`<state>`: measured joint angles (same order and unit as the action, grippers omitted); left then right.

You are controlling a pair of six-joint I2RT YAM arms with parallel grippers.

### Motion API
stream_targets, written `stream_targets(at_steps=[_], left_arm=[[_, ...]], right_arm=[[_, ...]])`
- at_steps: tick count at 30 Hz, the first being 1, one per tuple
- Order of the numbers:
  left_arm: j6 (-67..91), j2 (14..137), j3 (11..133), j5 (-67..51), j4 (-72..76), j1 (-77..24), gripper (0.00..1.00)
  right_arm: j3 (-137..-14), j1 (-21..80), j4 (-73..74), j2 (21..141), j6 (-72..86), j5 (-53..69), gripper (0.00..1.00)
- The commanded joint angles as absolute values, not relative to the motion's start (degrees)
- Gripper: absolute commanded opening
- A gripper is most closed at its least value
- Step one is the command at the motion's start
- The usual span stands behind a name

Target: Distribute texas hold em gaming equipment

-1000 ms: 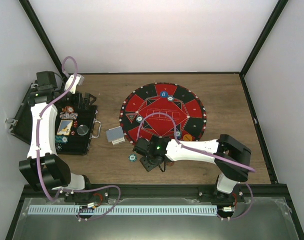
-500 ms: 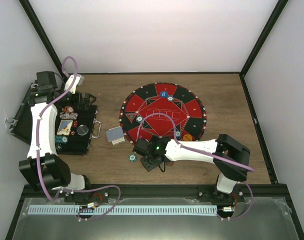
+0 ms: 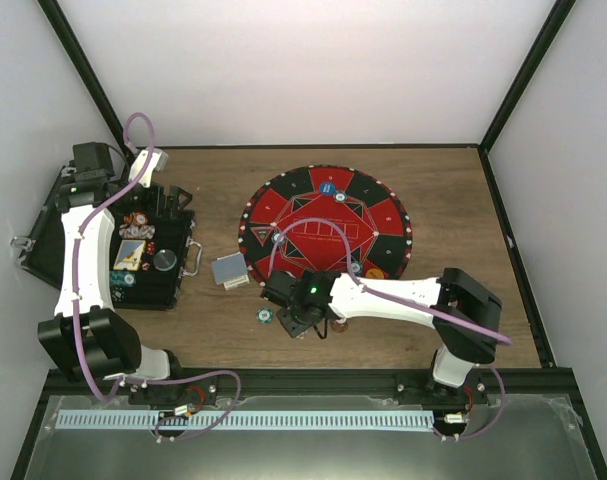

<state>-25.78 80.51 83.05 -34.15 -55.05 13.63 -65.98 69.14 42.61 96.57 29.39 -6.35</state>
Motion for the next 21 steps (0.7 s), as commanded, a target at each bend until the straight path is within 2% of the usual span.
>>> stream_targets(at_steps=[1,10,16,21], left_arm=[[-26.37,80.85,84.55,-35.13,-55.28,14.00,1.00],[-26.52,81.55,84.12,-35.10,-54.94,14.03,1.00],[-26.37,81.90,84.03,-35.93,-54.59,14.05,1.00],[-26.21,82.07,84.11,-36.46,-54.17,14.03,1.00]], right_arm=[[-70.59,68.86,45.04,94.26,28.52,-9.05,0.39],[-79.63,57.23,42.94,97.97,20.73,-10.00,0.34],[-89.62,47.86,39.98,108.99,14.37,-9.52,0.31],[-99.68,45.18,39.76,119.49,11.25,-9.24,0.30]])
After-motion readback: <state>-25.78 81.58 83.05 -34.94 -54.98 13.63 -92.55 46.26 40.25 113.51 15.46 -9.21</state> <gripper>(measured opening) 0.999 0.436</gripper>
